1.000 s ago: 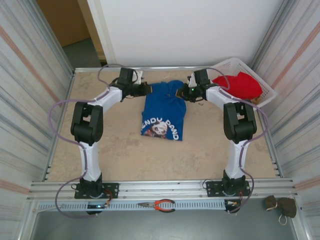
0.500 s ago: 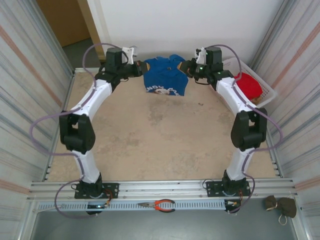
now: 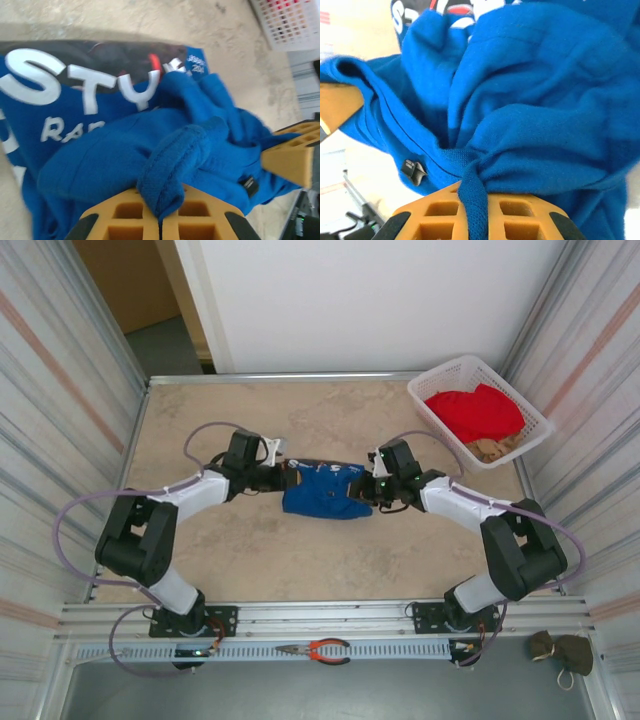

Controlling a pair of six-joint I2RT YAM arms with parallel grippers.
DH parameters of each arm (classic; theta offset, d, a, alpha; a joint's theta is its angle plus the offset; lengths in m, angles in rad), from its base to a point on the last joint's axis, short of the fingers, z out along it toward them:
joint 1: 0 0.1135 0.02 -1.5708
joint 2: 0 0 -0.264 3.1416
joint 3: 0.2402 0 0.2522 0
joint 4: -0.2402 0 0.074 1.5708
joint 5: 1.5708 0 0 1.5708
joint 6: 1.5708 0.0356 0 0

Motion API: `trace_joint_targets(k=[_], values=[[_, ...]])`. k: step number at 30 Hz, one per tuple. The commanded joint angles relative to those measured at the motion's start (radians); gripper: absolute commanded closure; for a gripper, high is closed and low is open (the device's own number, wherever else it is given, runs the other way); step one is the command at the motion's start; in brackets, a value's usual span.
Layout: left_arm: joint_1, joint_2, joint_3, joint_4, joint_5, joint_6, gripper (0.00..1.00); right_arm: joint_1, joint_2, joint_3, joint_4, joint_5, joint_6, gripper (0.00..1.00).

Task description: Fold the inside-out t-shirt

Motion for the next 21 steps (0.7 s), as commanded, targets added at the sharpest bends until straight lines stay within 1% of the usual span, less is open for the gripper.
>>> trace_joint_targets(k=[1,5,8,12,16,17,18,20,21], values=[[0.006,-0.002,0.042,0.062,-0.053,0.032,1.00,-0.027,-0.039,0.067,0.006,0.076,-0.068,1.00],[0.007,0.051,0.108,0.006,-0.117,0.078,1.00,-0.067,0.017,0.154,-0.022,0.070,-0.101,1.00],[0.008,0.119,0.156,-0.024,-0.170,0.114,1.00,-0.099,0.122,0.238,-0.028,0.060,-0.132,1.00],[0.023,0.250,0.222,-0.046,-0.230,0.125,1.00,-0.132,0.357,0.394,-0.043,0.029,-0.177,1.00],[0.044,0.321,0.236,-0.027,-0.305,0.089,1.00,-0.143,0.555,0.568,-0.082,-0.004,-0.209,1.00],[0.049,0.321,0.222,-0.011,-0.319,0.069,1.00,-0.144,0.587,0.603,-0.099,0.001,-0.218,0.95],[0.054,0.314,0.206,0.008,-0.330,0.048,1.00,-0.144,0.611,0.634,-0.115,0.010,-0.226,0.85],[0.059,0.287,0.168,0.048,-0.336,0.018,1.00,-0.149,0.631,0.660,-0.141,0.023,-0.230,0.59],[0.059,0.271,0.152,0.065,-0.335,0.006,1.00,-0.155,0.627,0.657,-0.140,0.024,-0.227,0.52]])
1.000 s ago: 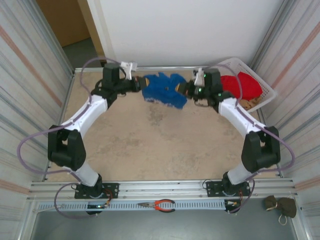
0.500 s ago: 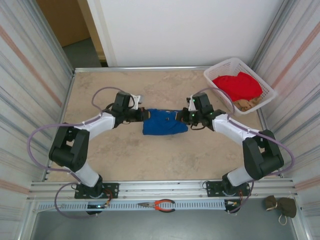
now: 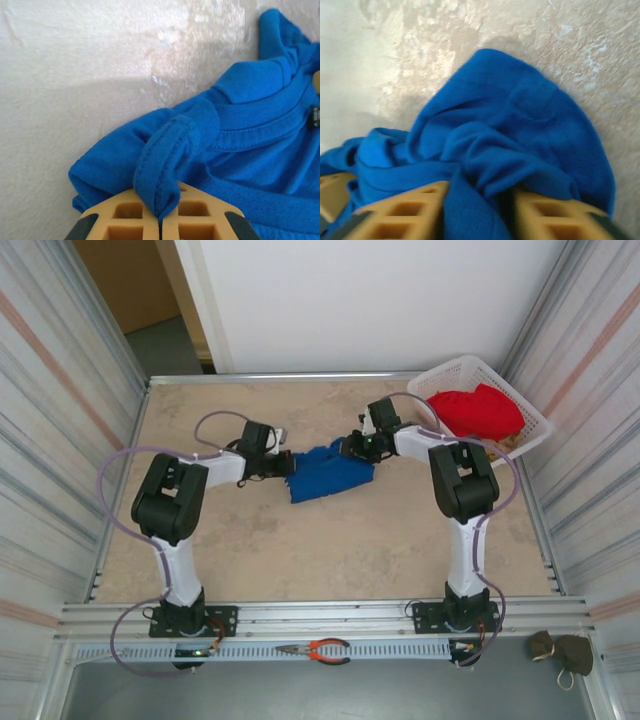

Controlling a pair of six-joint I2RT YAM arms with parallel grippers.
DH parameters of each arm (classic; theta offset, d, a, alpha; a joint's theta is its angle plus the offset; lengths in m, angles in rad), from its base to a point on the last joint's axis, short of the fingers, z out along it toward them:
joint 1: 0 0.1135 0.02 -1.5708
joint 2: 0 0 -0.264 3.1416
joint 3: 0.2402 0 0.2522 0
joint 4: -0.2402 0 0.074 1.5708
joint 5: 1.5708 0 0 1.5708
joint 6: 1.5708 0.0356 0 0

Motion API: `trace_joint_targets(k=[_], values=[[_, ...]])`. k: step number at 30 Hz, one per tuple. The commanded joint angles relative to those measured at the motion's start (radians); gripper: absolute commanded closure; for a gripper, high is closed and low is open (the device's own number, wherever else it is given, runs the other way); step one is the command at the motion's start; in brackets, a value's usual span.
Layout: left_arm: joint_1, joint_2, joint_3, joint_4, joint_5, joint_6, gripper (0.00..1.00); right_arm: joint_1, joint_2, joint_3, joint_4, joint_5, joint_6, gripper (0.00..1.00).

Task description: Fold the inside-out t-shirt

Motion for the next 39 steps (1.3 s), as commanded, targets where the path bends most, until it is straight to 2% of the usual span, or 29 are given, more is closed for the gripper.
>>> trace_joint_targets(k=[1,2,5,6,8,9,14,19,23,27,33,36,39], values=[[0.021,-0.053,-0.054,0.030,-0.076,-0.050,1.00,-0.018,-0.020,0.033,-0.061,0.020,-0.040,0.48],[0.021,-0.066,-0.055,0.028,-0.068,-0.054,1.00,-0.022,-0.040,0.022,-0.061,0.018,-0.042,0.46],[0.028,-0.119,-0.056,0.003,-0.069,-0.057,0.71,-0.031,-0.137,-0.033,-0.064,0.027,-0.048,0.43],[0.033,-0.147,-0.060,-0.002,-0.072,-0.060,0.58,-0.034,-0.179,-0.056,-0.065,0.036,-0.049,0.42],[0.044,-0.209,-0.068,-0.021,-0.080,-0.072,0.38,-0.037,-0.257,-0.096,-0.067,0.045,-0.041,0.41],[0.046,-0.247,-0.072,-0.038,-0.090,-0.075,0.30,-0.036,-0.294,-0.116,-0.069,0.045,-0.039,0.40],[0.029,-0.405,-0.127,-0.118,-0.081,-0.151,0.16,-0.001,-0.427,-0.206,-0.092,0.069,-0.040,0.42],[-0.063,-0.446,-0.171,-0.230,-0.100,-0.218,0.10,0.051,-0.462,-0.263,-0.071,0.072,-0.021,0.45],[-0.119,-0.411,-0.207,-0.234,-0.154,-0.267,0.06,0.067,-0.467,-0.294,-0.044,0.068,0.011,0.46],[-0.131,-0.349,-0.213,-0.207,-0.183,-0.266,0.05,0.063,-0.508,-0.318,-0.060,0.074,0.007,0.45],[-0.134,-0.241,-0.196,-0.121,-0.141,-0.237,0.04,0.035,-0.625,-0.373,-0.093,0.080,-0.002,0.44],[-0.136,-0.194,-0.187,-0.074,-0.116,-0.246,0.14,0.003,-0.697,-0.400,-0.121,0.075,0.000,0.44],[-0.137,-0.166,-0.184,-0.017,-0.097,-0.260,0.36,-0.037,-0.772,-0.422,-0.162,0.070,-0.002,0.43]])
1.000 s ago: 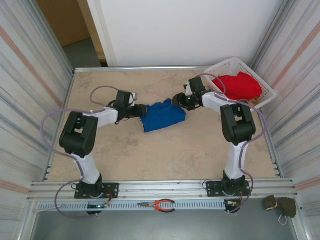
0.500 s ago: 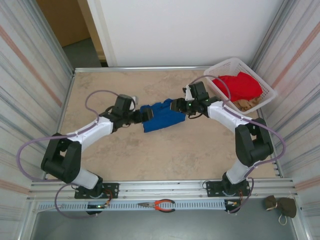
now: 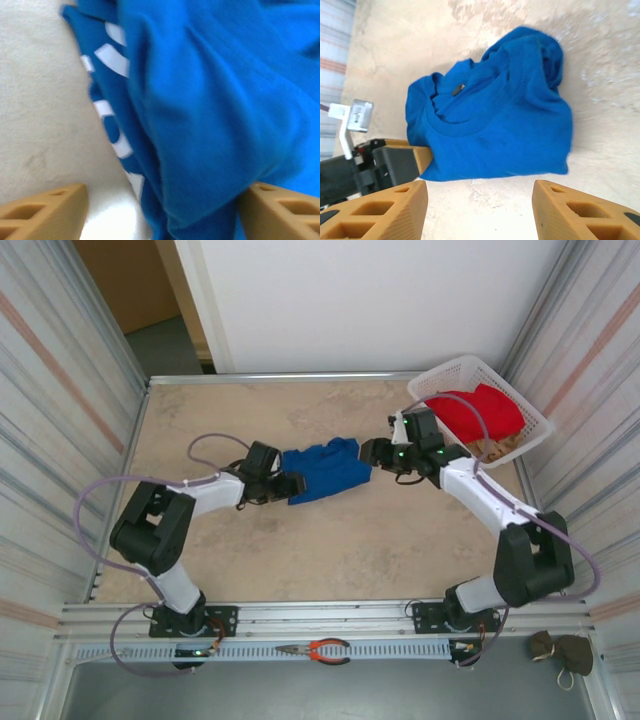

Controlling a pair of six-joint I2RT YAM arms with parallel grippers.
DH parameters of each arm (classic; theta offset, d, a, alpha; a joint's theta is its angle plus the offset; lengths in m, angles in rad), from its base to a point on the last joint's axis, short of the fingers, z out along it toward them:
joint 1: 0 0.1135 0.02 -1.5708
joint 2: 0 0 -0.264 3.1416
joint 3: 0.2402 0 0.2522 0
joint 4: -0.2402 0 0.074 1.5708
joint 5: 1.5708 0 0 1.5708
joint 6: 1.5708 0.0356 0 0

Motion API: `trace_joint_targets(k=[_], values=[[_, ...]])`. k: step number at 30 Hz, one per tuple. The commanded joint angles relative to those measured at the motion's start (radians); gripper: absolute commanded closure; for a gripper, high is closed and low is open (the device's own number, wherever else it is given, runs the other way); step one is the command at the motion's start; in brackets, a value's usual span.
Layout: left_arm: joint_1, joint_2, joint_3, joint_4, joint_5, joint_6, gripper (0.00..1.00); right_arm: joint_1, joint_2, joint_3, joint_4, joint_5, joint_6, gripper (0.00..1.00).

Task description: Fold the inside-out t-shirt

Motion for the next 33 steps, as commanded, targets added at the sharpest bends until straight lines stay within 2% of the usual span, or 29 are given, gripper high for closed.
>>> trace_joint_targets(k=[1,3,6,11,14,18,20,22,24,26,30,33], values=[[-0.006,0.049,0.011,0.107,0.046,-0.018,0.48,-0.043,-0.090,-0.022,-0.073,-0.001,0.004,0.42],[-0.003,0.053,0.019,0.114,0.040,-0.013,0.72,-0.076,-0.142,-0.035,-0.104,-0.006,-0.002,0.39],[0.036,0.043,0.024,0.098,0.052,0.006,1.00,-0.128,-0.223,-0.052,-0.150,-0.017,-0.011,0.37],[0.168,-0.041,0.008,-0.008,0.064,0.082,1.00,-0.227,-0.324,-0.092,-0.188,-0.057,-0.019,0.35],[0.286,-0.104,0.007,-0.112,0.071,0.182,1.00,-0.266,-0.354,-0.111,-0.198,-0.079,-0.019,0.35],[0.485,-0.131,0.063,-0.266,0.083,0.343,1.00,-0.284,-0.380,-0.137,-0.199,-0.086,-0.017,0.35],[0.592,-0.114,0.117,-0.309,0.105,0.372,0.84,-0.286,-0.384,-0.144,-0.197,-0.087,-0.018,0.32],[0.694,-0.083,0.182,-0.347,0.118,0.383,0.35,-0.288,-0.381,-0.150,-0.196,-0.081,-0.017,0.26],[0.753,-0.062,0.261,-0.404,0.107,0.403,0.03,-0.290,-0.377,-0.147,-0.203,-0.060,-0.019,0.14],[0.793,-0.076,0.311,-0.450,0.094,0.410,0.01,-0.295,-0.372,-0.141,-0.220,-0.014,-0.027,0.00],[0.800,-0.208,0.287,-0.433,0.090,0.412,0.01,-0.313,-0.348,-0.103,-0.253,0.117,-0.049,0.01],[0.748,-0.310,0.220,-0.408,0.061,0.424,0.01,-0.321,-0.316,-0.081,-0.255,0.260,-0.070,0.01]])
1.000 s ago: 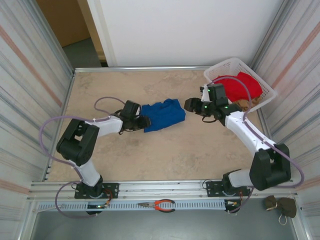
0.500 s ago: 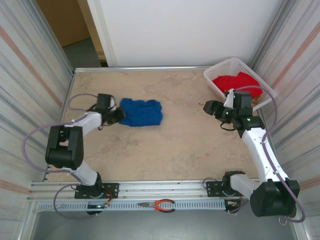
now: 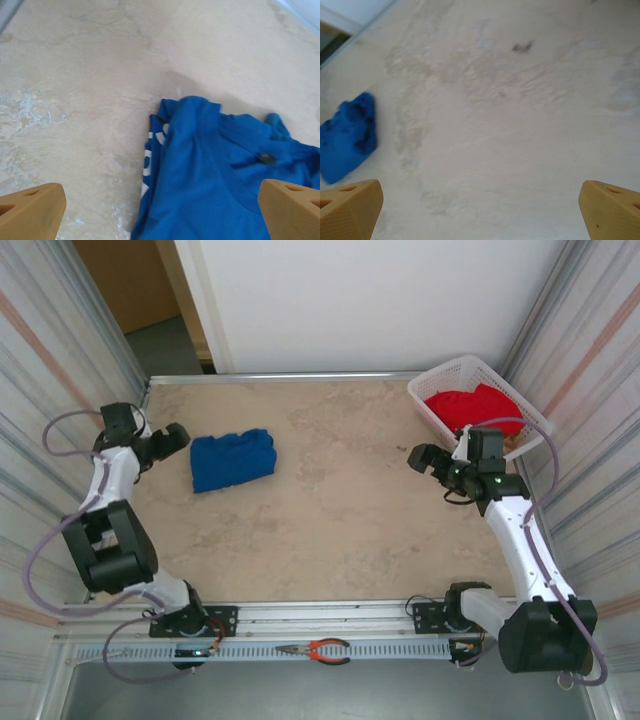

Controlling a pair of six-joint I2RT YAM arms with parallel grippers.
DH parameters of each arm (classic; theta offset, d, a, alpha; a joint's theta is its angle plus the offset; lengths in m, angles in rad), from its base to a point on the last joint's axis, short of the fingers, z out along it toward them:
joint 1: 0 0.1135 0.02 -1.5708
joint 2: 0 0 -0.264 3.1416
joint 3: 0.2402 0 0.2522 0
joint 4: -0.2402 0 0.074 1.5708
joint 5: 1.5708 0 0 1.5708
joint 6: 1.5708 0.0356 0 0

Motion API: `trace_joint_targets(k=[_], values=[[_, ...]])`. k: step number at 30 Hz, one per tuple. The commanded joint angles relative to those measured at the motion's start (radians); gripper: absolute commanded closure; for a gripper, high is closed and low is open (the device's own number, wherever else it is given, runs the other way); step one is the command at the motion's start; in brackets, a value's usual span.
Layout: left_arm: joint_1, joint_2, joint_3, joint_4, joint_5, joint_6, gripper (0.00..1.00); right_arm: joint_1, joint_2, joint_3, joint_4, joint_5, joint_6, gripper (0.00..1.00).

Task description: Fold the inside-out t-shirt

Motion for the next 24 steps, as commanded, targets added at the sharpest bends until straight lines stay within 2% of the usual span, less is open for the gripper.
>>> trace_joint_targets(k=[1,4,8,14,18,20,22,24], values=[[-0.072,-0.132,-0.074,-0.015,-0.041,0.055,0.01,-0.015,0.030,0.047,-0.014,0.210,-0.041,0.01],[-0.182,-0.229,-0.194,0.074,-0.172,0.096,0.01,-0.015,0.029,-0.011,0.108,0.341,-0.085,0.01],[-0.253,-0.310,-0.400,0.334,-0.232,0.105,0.01,-0.016,0.058,-0.103,0.275,0.487,-0.188,0.01],[-0.313,-0.265,-0.609,0.731,-0.339,0.148,0.01,-0.016,0.199,-0.288,0.587,0.603,-0.310,0.01],[-0.320,-0.182,-0.671,0.898,-0.365,0.181,0.01,-0.018,0.245,-0.443,0.907,0.563,-0.375,0.01],[-0.315,-0.144,-0.696,0.995,-0.370,0.204,0.01,-0.027,0.239,-0.466,0.978,0.492,-0.399,0.01],[-0.304,-0.128,-0.689,1.015,-0.335,0.210,0.01,-0.032,0.246,-0.516,1.133,0.429,-0.426,0.01],[-0.293,-0.084,-0.696,1.082,-0.290,0.227,0.01,-0.040,0.285,-0.500,1.176,0.378,-0.440,0.01]])
